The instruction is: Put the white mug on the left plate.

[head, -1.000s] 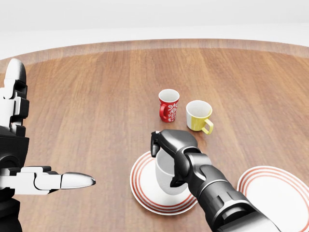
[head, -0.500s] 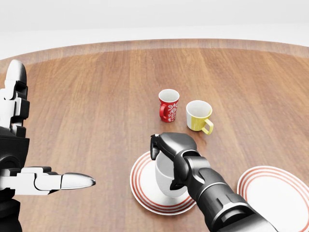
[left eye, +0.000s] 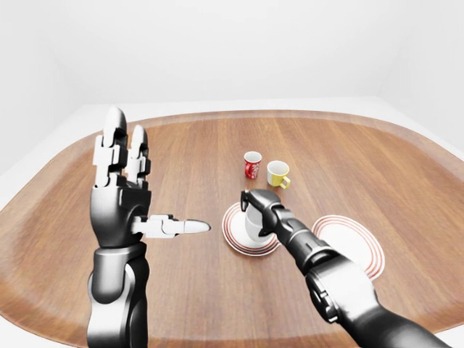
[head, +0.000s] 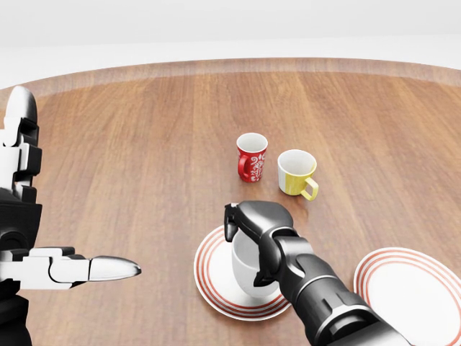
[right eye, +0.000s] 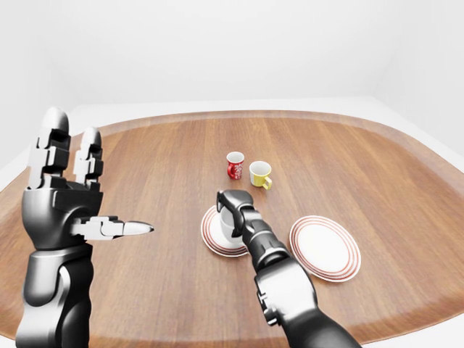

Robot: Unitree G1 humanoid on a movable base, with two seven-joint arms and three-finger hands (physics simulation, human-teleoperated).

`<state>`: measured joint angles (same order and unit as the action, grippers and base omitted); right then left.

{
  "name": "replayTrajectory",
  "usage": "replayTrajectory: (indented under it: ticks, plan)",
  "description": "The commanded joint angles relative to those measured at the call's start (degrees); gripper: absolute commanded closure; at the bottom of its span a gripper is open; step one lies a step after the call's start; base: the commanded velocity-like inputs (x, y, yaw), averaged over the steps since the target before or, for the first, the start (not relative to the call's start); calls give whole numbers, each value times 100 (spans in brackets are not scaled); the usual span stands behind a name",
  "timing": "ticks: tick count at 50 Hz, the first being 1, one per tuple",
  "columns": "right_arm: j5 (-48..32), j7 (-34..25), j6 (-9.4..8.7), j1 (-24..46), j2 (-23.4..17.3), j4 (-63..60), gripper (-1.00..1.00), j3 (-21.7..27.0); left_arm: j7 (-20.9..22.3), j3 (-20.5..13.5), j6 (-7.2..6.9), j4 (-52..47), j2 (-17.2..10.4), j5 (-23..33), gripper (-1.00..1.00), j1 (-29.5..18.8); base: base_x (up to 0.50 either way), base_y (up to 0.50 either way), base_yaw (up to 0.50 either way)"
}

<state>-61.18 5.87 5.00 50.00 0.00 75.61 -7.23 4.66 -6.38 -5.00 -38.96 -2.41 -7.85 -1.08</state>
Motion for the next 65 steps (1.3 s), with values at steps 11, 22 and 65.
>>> replayTrajectory:
  ticks: [11, 22, 65]
  plan:
    - [-104, 89, 0, -8, 0, 15, 100, 13, -7, -15, 0, -6, -8, -10, -100, -15, 0, 0, 0]
    - [-135, -41, 0, -94, -34, 30, -100, 8, -18, -61, 0, 72, -20, -16, -100, -50, 0, 0, 0]
    - [-259, -1782, 0, -1107, -317, -2284, -100, 9, -1, 43, 0, 70, 13, 61, -100, 20, 0, 0, 0]
